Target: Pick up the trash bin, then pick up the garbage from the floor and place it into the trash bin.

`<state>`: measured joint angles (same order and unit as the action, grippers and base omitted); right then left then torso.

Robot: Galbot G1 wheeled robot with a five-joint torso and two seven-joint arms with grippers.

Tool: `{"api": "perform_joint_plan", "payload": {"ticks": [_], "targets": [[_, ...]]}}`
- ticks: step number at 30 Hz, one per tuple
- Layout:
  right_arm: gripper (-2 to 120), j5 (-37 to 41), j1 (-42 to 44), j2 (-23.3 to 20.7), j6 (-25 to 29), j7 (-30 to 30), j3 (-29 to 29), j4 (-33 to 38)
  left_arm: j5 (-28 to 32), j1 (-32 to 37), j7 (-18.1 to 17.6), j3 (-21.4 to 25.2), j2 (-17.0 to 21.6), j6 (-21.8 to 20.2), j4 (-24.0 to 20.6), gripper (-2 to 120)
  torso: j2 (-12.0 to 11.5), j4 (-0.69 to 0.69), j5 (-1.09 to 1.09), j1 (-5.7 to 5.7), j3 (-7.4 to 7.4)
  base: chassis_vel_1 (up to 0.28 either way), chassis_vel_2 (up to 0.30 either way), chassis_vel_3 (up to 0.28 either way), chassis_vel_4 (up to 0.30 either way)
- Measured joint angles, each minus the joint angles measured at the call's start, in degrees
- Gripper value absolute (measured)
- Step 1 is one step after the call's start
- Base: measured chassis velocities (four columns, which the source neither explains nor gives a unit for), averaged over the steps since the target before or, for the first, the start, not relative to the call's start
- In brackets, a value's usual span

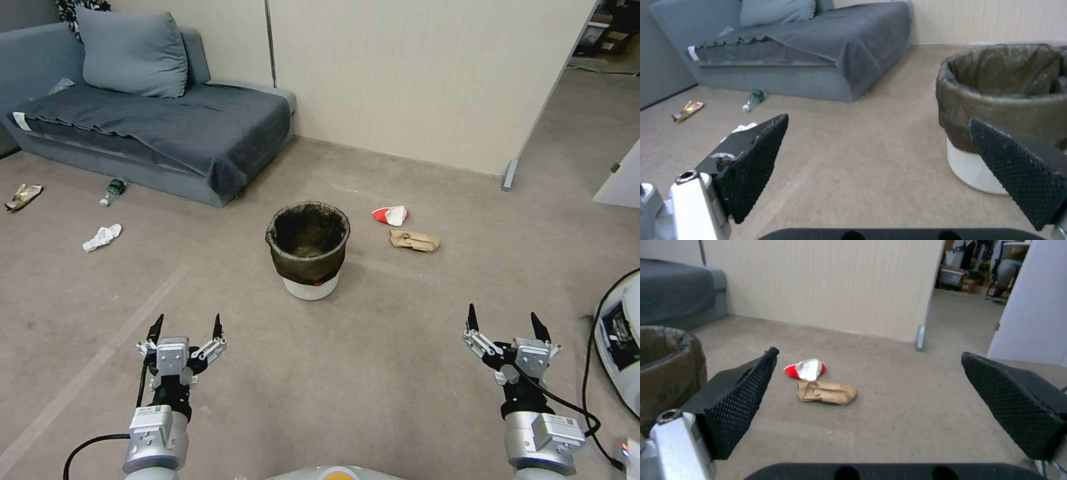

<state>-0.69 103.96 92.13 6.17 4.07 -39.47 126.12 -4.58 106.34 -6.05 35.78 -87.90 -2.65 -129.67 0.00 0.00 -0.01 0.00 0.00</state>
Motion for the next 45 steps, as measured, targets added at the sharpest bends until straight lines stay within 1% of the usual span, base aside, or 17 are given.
{"api": "perform_joint_plan", "payload": {"ticks": [32,38,41,42,45], "targets": [[100,0.0,0.3,0.0,0.7,0.2,0.1,0.0,0.1,0.1,0.0,0.0,0.0,0.2,-0.2,100,0.0,0.0,0.01,0.0,0.0,-0.168,0.164,0.166,-0.171],[100,-0.1,0.3,0.0,1.2,0.3,0.4,-0.2,0.8,0.0,0.1,-0.2,0.4,-0.2,-0.1,100,0.0,0.01,0.01,0.0,0.01,-0.128,0.125,0.114,-0.101],[100,0.0,0.3,0.0,1.2,0.3,0.4,-0.2,3.3,-0.6,1.1,-0.4,1.5,-3.5,-0.6,100,0.0,0.01,0.01,0.0,0.0,-0.01,0.012,0.018,-0.007],[100,0.0,0.3,0.0,1.2,0.3,0.4,-0.2,3.3,-0.6,1.1,-0.4,1.5,-3.5,-0.6,100,0.0,0.01,0.01,0.0,0.0,0.0,0.0,0.0,0.0],[100,0.3,0.2,0.0,1.2,0.5,0.3,-0.3,4.5,-2.4,1.7,-0.6,2.5,-7.7,-1.0,100,0.0,0.01,0.01,0.0,0.0,0.0,0.0,0.0,0.0]]}}
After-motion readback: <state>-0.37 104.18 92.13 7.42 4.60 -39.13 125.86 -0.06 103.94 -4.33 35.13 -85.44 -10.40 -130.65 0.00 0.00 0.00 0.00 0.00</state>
